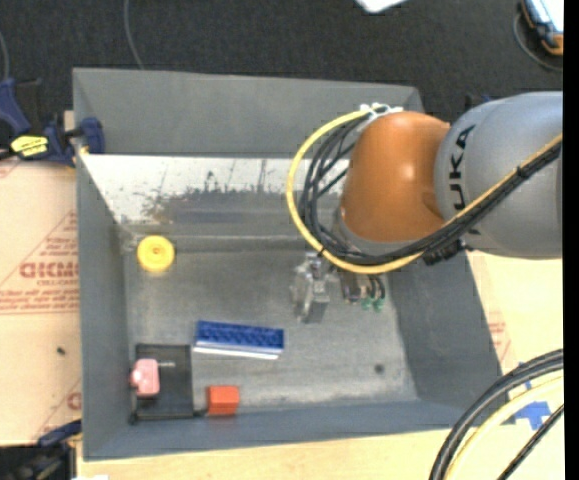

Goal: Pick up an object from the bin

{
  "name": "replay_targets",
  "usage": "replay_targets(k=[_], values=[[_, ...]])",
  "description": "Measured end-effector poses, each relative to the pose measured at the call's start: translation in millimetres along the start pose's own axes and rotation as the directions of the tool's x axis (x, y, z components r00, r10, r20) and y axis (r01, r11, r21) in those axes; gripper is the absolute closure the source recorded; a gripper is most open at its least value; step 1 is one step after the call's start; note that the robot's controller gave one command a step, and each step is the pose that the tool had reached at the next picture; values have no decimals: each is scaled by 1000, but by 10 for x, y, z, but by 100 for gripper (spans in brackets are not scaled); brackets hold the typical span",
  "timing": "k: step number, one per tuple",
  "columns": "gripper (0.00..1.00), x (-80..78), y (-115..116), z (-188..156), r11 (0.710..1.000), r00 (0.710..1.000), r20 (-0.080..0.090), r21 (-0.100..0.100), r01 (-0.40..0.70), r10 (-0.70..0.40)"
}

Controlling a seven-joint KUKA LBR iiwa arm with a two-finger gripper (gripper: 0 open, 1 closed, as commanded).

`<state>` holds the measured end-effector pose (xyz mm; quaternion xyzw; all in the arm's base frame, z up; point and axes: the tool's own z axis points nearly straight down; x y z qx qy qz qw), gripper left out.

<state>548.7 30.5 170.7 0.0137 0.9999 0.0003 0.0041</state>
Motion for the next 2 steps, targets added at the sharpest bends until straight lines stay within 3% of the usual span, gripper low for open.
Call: replay_targets(k=[1, 2], values=[[100, -262, 58, 1040, 1000, 1000, 0, 2, 31, -31], [0, 26, 666, 535, 996, 996, 3, -1, -92, 92]])
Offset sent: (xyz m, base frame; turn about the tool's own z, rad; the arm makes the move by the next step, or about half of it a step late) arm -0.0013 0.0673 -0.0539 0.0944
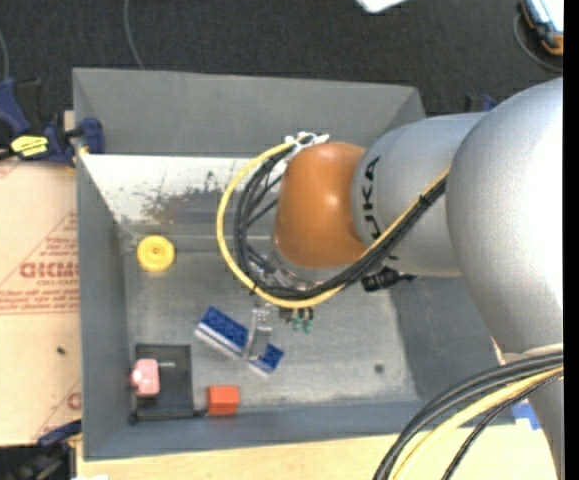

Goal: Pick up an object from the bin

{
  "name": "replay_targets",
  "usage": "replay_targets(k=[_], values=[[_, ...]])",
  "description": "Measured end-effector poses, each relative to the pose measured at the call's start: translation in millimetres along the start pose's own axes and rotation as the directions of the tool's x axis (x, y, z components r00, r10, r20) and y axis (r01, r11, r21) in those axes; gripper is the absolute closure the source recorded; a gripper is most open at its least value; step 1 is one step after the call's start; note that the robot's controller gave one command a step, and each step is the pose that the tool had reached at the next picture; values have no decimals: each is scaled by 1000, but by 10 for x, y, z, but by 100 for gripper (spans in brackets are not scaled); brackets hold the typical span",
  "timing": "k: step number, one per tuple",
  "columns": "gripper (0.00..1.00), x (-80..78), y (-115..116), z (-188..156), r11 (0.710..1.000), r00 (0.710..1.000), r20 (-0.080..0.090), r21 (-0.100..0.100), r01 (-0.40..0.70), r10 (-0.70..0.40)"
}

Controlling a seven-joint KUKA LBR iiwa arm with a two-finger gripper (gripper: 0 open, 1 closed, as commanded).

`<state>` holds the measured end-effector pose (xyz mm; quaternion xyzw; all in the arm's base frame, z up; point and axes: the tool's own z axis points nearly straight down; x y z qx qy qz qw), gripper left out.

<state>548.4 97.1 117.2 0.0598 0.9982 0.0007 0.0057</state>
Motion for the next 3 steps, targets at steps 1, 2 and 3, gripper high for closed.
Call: replay_targets(k=[1, 2, 3], values=[[0, -1, -2, 0, 1000, 1000, 0, 1, 1, -1], [0, -150, -130, 461, 996, 996, -1, -1, 90, -90], [100, -206, -66, 429, 979, 979, 2, -1, 205, -205]])
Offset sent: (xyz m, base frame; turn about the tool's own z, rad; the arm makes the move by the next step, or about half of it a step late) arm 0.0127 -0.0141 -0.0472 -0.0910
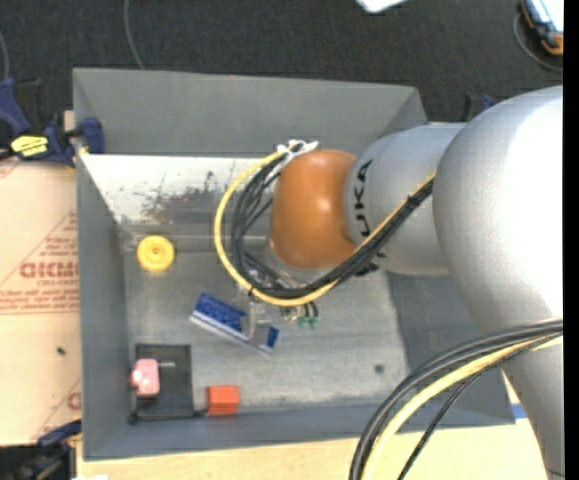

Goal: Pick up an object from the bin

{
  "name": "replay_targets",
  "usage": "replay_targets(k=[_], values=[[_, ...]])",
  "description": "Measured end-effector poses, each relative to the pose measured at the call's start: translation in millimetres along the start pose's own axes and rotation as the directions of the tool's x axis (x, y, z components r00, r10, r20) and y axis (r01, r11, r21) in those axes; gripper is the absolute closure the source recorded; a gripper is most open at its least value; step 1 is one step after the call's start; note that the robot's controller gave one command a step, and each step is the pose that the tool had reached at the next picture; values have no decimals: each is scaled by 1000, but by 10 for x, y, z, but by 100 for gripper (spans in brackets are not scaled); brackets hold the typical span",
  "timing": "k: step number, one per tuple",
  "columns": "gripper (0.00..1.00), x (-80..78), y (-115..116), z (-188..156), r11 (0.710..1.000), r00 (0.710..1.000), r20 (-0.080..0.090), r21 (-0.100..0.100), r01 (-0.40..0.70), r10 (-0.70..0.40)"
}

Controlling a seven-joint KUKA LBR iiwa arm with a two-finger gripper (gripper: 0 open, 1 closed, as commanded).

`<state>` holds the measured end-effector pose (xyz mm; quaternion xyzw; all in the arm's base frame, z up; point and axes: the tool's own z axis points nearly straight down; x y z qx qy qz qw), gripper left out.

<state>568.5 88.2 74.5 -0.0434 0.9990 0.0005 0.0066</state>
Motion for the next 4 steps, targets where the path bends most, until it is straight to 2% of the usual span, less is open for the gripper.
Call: replay_targets(k=[4], values=[[100, -2, -1, -2, 1000, 1000, 1, 0, -1, 1]])
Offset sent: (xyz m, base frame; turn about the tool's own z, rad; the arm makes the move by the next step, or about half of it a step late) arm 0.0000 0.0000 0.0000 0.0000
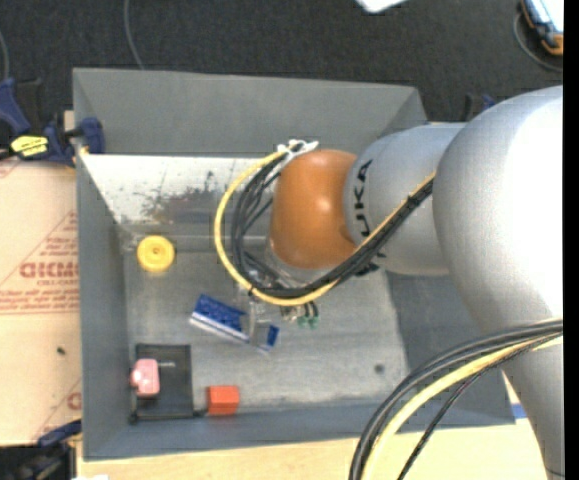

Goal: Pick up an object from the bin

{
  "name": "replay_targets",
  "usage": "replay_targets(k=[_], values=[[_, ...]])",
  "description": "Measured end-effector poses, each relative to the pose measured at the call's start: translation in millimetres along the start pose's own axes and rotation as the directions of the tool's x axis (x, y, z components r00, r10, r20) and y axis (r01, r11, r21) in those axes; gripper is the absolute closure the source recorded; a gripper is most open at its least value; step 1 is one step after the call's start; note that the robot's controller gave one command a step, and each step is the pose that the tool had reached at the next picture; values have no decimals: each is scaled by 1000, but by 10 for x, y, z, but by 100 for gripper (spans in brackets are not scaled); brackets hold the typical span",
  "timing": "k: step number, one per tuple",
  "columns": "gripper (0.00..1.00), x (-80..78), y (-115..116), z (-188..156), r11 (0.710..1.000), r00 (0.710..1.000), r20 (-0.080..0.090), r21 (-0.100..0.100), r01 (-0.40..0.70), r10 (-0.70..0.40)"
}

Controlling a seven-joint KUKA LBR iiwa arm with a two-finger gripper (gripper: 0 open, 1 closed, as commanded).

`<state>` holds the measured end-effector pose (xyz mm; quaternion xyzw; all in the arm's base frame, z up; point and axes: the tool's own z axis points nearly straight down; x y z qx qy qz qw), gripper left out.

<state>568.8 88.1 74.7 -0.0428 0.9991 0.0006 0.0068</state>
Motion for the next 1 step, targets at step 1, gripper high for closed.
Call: replay_targets(k=[1], values=[[100, 0, 0, 0, 1000, 1000, 0, 0, 0, 0]])
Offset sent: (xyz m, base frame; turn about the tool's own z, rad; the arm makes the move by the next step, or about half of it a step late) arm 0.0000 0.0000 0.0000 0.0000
